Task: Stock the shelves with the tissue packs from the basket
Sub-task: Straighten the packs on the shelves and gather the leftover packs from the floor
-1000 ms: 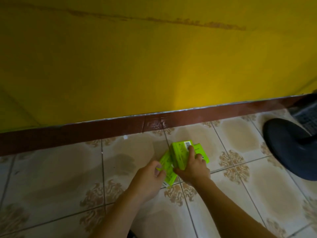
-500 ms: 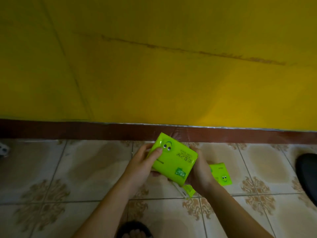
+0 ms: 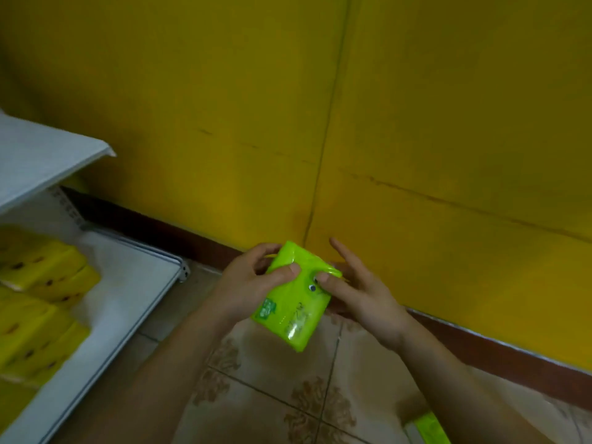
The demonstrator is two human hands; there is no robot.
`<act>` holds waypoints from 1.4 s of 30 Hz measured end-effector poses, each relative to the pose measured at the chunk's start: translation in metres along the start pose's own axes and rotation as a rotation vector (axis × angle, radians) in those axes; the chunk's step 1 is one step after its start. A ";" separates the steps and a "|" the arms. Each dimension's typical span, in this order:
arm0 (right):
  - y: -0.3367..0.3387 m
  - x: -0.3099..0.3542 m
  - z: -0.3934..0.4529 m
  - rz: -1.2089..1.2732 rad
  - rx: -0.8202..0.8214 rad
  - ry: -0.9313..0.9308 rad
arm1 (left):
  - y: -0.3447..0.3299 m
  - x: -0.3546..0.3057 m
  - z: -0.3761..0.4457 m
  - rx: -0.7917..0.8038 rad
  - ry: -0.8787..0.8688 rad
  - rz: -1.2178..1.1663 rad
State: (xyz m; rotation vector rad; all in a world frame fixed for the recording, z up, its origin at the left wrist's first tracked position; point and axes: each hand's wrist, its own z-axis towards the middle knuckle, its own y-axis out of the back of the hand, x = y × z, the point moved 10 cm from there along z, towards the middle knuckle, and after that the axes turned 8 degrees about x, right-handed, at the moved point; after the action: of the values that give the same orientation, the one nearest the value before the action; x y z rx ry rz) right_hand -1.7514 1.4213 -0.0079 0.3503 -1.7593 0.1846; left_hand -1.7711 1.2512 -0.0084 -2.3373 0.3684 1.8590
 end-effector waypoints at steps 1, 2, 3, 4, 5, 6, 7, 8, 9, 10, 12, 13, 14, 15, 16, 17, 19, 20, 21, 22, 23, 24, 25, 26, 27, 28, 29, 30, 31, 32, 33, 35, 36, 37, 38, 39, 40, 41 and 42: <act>-0.016 0.016 0.011 -0.024 0.034 0.029 | 0.015 -0.010 -0.008 0.010 -0.004 0.007; -0.030 0.031 0.021 -0.038 0.045 0.060 | 0.031 -0.021 -0.016 0.002 -0.009 0.009; -0.043 0.046 0.029 -0.029 0.037 0.101 | 0.048 -0.030 -0.024 -0.009 -0.006 0.015; -0.053 0.061 0.037 -0.006 0.014 0.139 | 0.064 -0.038 -0.032 -0.020 0.014 0.016; -0.064 0.074 0.044 0.015 -0.008 0.168 | 0.082 -0.042 -0.041 -0.033 0.054 0.009; -0.076 0.085 0.051 0.035 -0.012 0.188 | 0.099 -0.046 -0.049 -0.059 0.089 -0.008; -0.089 0.095 0.058 0.061 0.010 0.200 | 0.119 -0.050 -0.057 -0.117 0.096 -0.022; -0.104 0.104 0.066 0.087 0.049 0.206 | 0.141 -0.057 -0.065 -0.215 0.077 -0.043; -0.119 0.114 0.075 0.094 0.107 0.218 | 0.164 -0.065 -0.074 -0.336 0.040 -0.083; -0.134 0.126 0.082 0.050 0.170 0.257 | 0.183 -0.074 -0.084 -0.451 0.001 -0.124; -0.155 0.166 0.090 -0.245 0.234 0.466 | 0.212 -0.094 -0.097 -0.595 -0.042 -0.147; -0.168 0.186 0.090 -0.433 0.267 0.600 | 0.223 -0.105 -0.101 -0.639 -0.046 -0.130; -0.184 0.203 0.088 -0.599 0.316 0.753 | 0.235 -0.114 -0.105 -0.676 -0.045 -0.106; -0.201 0.217 0.086 -0.739 0.359 0.880 | 0.246 -0.122 -0.108 -0.707 -0.036 -0.087; -0.214 0.227 0.085 -0.843 0.368 0.977 | 0.256 -0.128 -0.112 -0.742 -0.016 -0.084; -0.225 0.238 0.085 -0.909 0.344 1.057 | 0.265 -0.130 -0.117 -0.774 0.011 -0.100; -0.243 0.255 0.091 -0.944 0.289 1.154 | 0.278 -0.135 -0.124 -0.798 0.048 -0.156; -0.250 0.263 0.094 -0.940 0.275 1.197 | 0.281 -0.140 -0.128 -0.804 0.060 -0.165; -0.256 0.269 0.098 -0.934 0.269 1.239 | 0.286 -0.148 -0.133 -0.826 0.069 -0.128; -0.261 0.276 0.104 -0.928 0.258 1.274 | 0.292 -0.160 -0.142 -0.876 0.092 0.009; -0.265 0.282 0.112 -0.919 0.244 1.290 | 0.300 -0.177 -0.153 -0.959 0.119 0.240; -0.269 0.288 0.122 -0.911 0.228 1.294 | 0.306 -0.198 -0.169 -1.076 0.144 0.528; -0.275 0.292 0.133 -0.909 0.219 1.289 | 0.309 -0.218 -0.186 -1.208 0.156 0.810; -0.284 0.296 0.144 -0.913 0.218 1.279 | 0.312 -0.231 -0.200 -1.302 0.153 1.005; -0.296 0.300 0.155 -0.921 0.228 1.268 | 0.322 -0.233 -0.210 -1.333 0.203 1.129; -0.309 0.302 0.167 -0.932 0.243 1.256 | 0.337 -0.224 -0.213 -1.285 0.337 1.207; -0.324 0.303 0.178 -0.950 0.259 1.246 | 0.353 -0.205 -0.215 -1.175 0.519 1.232; -0.339 0.302 0.188 -0.975 0.279 1.239 | 0.366 -0.182 -0.218 -1.051 0.685 1.231; -0.354 0.299 0.197 -1.006 0.300 1.233 | 0.374 -0.162 -0.220 -0.950 0.787 1.225; -0.368 0.295 0.204 -1.040 0.315 1.226 | 0.378 -0.149 -0.222 -0.893 0.826 1.222; -0.382 0.289 0.212 -1.077 0.326 1.217 | 0.379 -0.143 -0.222 -0.874 0.828 1.237; -0.410 0.272 0.225 -1.162 0.349 1.178 | 0.377 -0.140 -0.220 -0.884 0.802 1.289; -0.423 0.264 0.232 -1.201 0.355 1.161 | 0.376 -0.140 -0.220 -0.894 0.804 1.307; -0.434 0.258 0.238 -1.230 0.349 1.148 | 0.377 -0.140 -0.220 -0.899 0.810 1.317; -0.444 0.254 0.243 -1.247 0.337 1.137 | 0.376 -0.140 -0.220 -0.902 0.810 1.319; -0.452 0.250 0.246 -1.255 0.327 1.123 | 0.376 -0.139 -0.220 -0.901 0.806 1.319; -0.460 0.245 0.250 -1.257 0.331 1.111 | 0.376 -0.138 -0.221 -0.903 0.801 1.323; -0.468 0.240 0.252 -1.251 0.356 1.099 | 0.376 -0.138 -0.222 -0.907 0.798 1.325; -0.475 0.232 0.255 -1.238 0.394 1.083 | 0.376 -0.137 -0.223 -0.907 0.792 1.327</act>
State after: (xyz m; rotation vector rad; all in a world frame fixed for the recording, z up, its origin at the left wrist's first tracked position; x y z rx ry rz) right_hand -1.8719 0.8641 0.1316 1.2674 -0.2424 -0.1722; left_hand -1.6926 0.8477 0.1948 -4.0061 1.8634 1.2538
